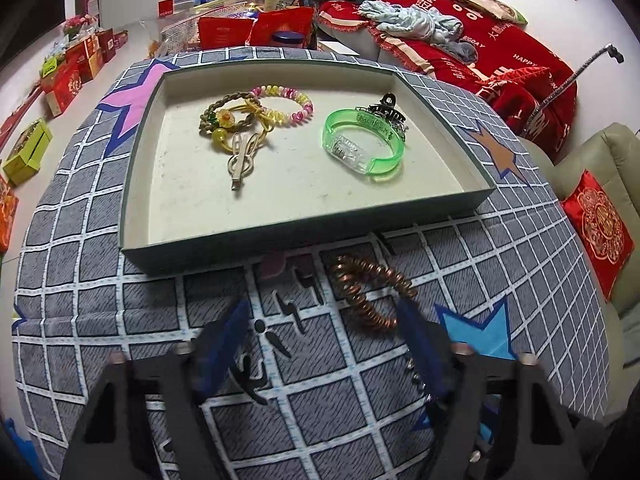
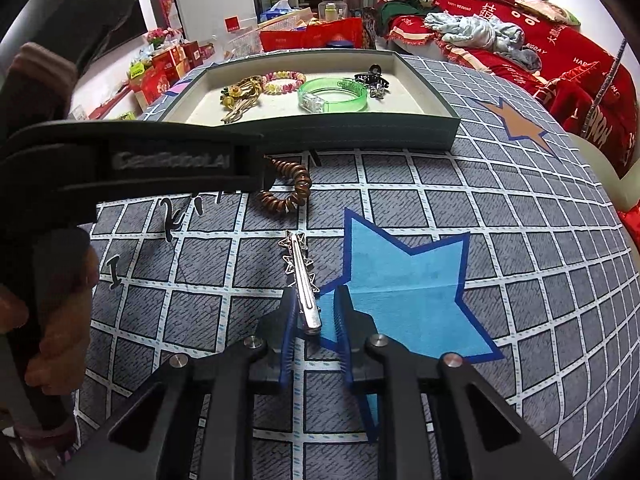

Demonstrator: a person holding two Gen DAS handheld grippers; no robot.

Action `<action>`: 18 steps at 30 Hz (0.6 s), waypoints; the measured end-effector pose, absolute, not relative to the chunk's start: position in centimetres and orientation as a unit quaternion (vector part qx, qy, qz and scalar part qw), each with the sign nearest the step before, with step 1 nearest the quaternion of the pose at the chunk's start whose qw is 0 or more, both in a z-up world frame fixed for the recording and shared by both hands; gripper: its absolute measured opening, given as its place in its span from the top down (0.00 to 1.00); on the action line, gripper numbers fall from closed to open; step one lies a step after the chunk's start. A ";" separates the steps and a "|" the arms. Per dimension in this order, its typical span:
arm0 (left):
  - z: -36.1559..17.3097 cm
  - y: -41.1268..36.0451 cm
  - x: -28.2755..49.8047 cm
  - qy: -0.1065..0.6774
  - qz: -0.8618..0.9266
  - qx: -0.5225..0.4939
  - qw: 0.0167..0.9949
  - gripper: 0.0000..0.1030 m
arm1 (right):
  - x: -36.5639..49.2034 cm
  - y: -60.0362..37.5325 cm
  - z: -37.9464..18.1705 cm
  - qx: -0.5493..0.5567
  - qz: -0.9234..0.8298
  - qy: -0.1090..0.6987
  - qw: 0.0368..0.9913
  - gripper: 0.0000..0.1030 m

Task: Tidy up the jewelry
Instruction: 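Grasp the brown coil hair tie with the left tool while the right tool grasps the silver barrette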

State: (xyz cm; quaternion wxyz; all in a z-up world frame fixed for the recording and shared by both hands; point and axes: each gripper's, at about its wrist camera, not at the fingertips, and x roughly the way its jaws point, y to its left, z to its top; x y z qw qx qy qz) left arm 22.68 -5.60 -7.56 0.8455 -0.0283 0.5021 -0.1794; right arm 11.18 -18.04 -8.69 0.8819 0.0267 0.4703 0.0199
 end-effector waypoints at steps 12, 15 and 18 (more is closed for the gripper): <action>-8.1 -6.3 22.7 0.497 -0.192 -0.019 0.846 0.72 | 11.3 -18.1 -8.7 0.032 0.026 0.470 0.882 0.89; -7.9 -6.2 22.4 0.493 -0.194 -0.013 0.848 0.72 | 11.3 -18.2 -8.7 0.040 0.031 0.472 0.880 0.89; -7.7 -5.9 21.9 0.488 -0.198 -0.008 0.850 0.72 | 11.3 -18.3 -8.5 0.045 0.033 0.469 0.881 0.89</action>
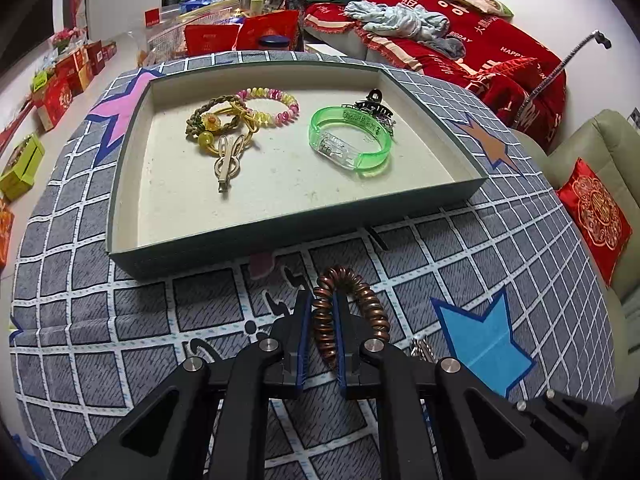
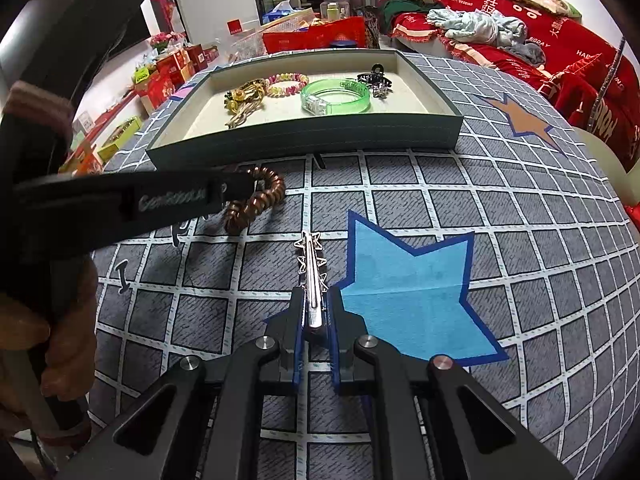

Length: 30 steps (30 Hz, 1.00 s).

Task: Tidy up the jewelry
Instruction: 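Grasp the brown coil hair tie with the left tool while the right tool grasps the silver barrette, then lift the coil tie with the left tool and barrette with the right tool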

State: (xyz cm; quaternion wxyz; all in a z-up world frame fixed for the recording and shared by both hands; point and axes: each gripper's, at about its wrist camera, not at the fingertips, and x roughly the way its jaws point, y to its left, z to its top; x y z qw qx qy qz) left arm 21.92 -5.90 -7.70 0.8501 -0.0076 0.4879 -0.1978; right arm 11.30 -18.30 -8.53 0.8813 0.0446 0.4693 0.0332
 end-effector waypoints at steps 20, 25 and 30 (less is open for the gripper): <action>-6.7 -3.2 19.3 0.472 -0.209 0.001 0.856 0.72 | 12.0 -19.2 -8.7 0.069 0.050 0.490 0.868 0.87; -6.7 -3.1 19.1 0.472 -0.212 0.002 0.856 0.72 | 12.4 -19.0 -8.7 0.054 0.048 0.494 0.867 0.78; -6.7 -3.1 18.8 0.470 -0.214 0.006 0.856 0.72 | 12.8 -18.4 -8.7 0.033 0.048 0.497 0.866 0.77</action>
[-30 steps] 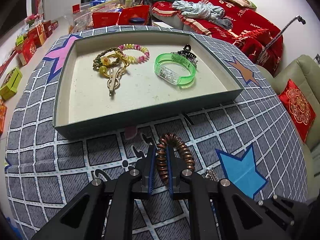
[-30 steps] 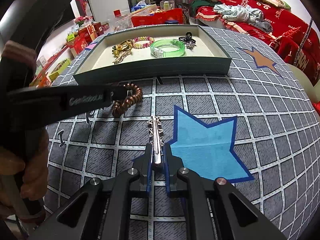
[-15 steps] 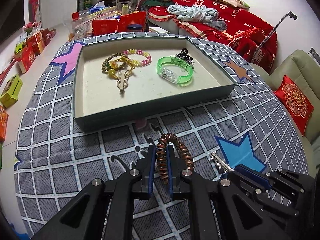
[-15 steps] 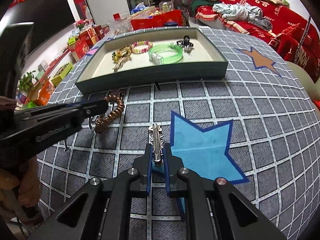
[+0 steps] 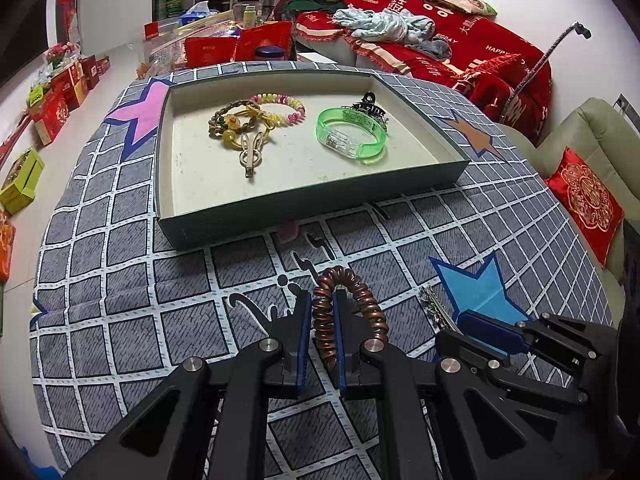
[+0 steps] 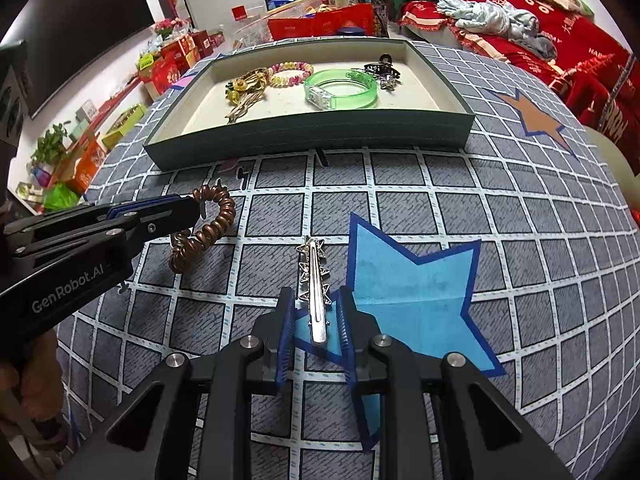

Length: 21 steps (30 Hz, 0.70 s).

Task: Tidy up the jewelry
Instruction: 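Lift the coil tie with the left tool and barrette with the right tool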

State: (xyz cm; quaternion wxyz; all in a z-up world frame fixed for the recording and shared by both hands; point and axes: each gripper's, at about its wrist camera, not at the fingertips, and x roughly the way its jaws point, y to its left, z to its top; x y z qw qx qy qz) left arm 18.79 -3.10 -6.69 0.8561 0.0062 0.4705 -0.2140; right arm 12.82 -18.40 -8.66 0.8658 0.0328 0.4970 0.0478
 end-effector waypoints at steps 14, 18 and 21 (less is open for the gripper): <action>-6.1 -2.8 18.5 0.465 -0.216 0.006 0.858 0.72 | 12.3 -19.2 -7.2 0.054 0.049 0.481 0.874 0.89; -5.8 -2.5 18.4 0.461 -0.217 0.005 0.860 0.72 | 12.2 -19.9 -6.4 0.070 0.051 0.472 0.877 0.89; -5.4 -2.4 18.3 0.458 -0.218 0.004 0.862 0.72 | 12.4 -20.2 -5.7 0.071 0.050 0.466 0.881 0.89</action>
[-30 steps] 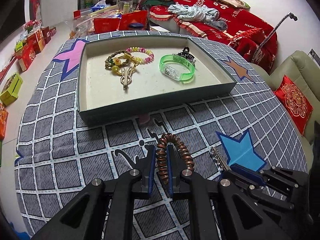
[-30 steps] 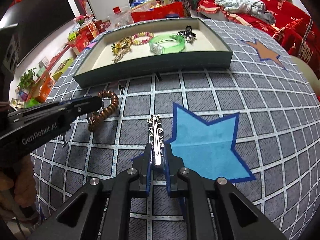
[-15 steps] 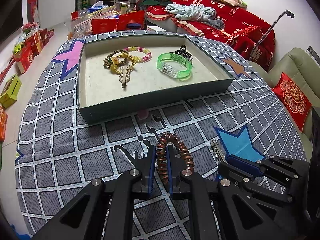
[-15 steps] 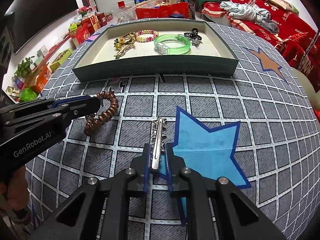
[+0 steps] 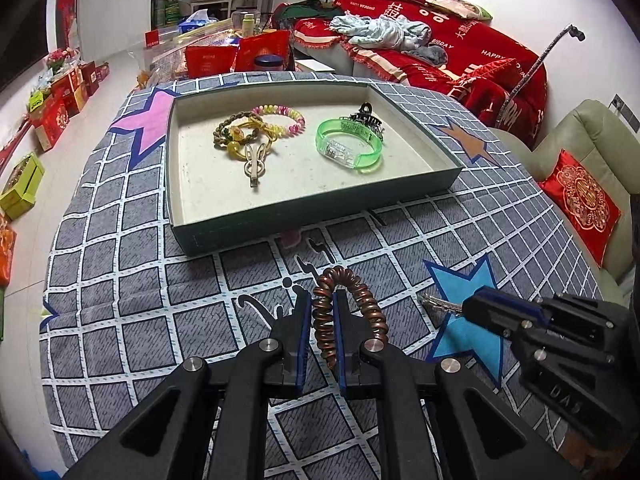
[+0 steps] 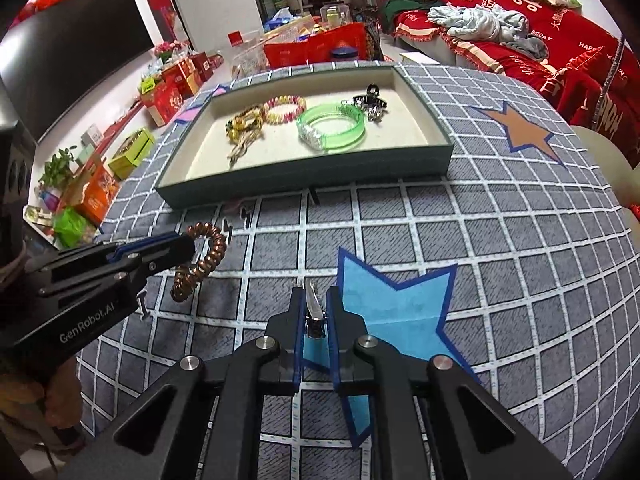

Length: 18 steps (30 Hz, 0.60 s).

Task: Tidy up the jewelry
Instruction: 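Lift the coil tie with the left tool and barrette with the right tool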

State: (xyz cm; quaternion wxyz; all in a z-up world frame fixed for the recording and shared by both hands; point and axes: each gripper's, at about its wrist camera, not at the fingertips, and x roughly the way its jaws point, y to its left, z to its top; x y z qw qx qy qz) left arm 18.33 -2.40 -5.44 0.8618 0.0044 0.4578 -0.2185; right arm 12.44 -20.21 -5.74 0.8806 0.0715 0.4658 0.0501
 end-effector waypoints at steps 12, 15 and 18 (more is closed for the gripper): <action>-4.1 -1.8 18.7 0.445 -0.220 -0.002 0.868 0.72 | 13.3 -21.0 -4.0 0.075 0.049 0.453 0.887 0.89; -4.4 -1.8 18.6 0.449 -0.221 -0.004 0.866 0.72 | 13.0 -20.8 -4.7 0.071 0.057 0.464 0.881 0.89; -4.7 -1.9 18.4 0.452 -0.222 -0.001 0.864 0.72 | 12.5 -20.6 -5.3 0.068 0.072 0.476 0.874 0.89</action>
